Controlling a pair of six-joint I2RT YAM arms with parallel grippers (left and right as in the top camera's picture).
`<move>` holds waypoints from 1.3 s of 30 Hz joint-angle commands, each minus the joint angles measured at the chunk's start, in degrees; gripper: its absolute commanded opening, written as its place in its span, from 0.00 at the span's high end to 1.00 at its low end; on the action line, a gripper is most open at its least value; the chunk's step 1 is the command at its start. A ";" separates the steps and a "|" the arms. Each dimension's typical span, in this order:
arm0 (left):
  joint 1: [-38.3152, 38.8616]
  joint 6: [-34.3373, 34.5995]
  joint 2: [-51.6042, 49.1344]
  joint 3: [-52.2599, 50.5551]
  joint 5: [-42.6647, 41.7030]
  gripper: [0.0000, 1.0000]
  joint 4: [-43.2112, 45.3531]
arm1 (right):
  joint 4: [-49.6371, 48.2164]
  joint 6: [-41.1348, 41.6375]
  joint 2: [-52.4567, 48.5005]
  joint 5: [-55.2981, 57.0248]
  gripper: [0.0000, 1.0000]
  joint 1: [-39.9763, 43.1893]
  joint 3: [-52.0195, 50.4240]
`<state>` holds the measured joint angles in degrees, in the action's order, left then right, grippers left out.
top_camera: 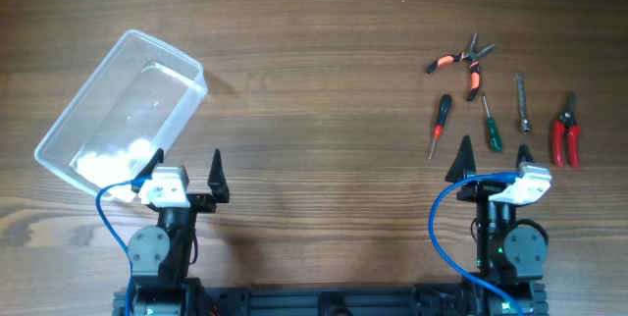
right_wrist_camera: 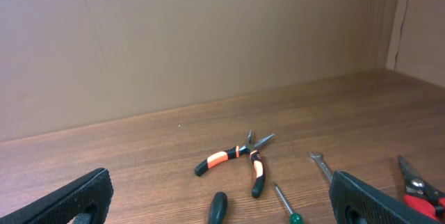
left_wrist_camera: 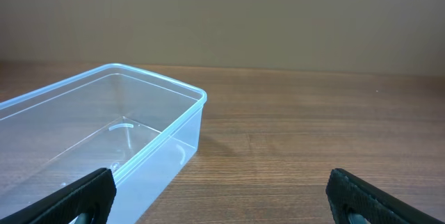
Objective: Pack container
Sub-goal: 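Reach the left gripper to the clear container's rim and grasp it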
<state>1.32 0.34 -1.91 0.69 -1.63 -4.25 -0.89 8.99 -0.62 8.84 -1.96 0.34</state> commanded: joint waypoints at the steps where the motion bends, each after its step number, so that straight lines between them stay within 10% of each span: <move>1: -0.48 0.35 0.68 -0.37 -1.11 0.00 0.04 | -0.33 0.59 0.48 0.00 0.00 -0.07 -0.02; 39: -0.48 0.37 0.68 -0.37 -1.14 0.00 0.07 | -0.26 7.67 0.48 -0.94 0.00 -0.07 -0.02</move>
<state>1.32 0.34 -1.91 0.69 -1.63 -4.23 -0.89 9.87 -0.62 8.84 -1.96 0.34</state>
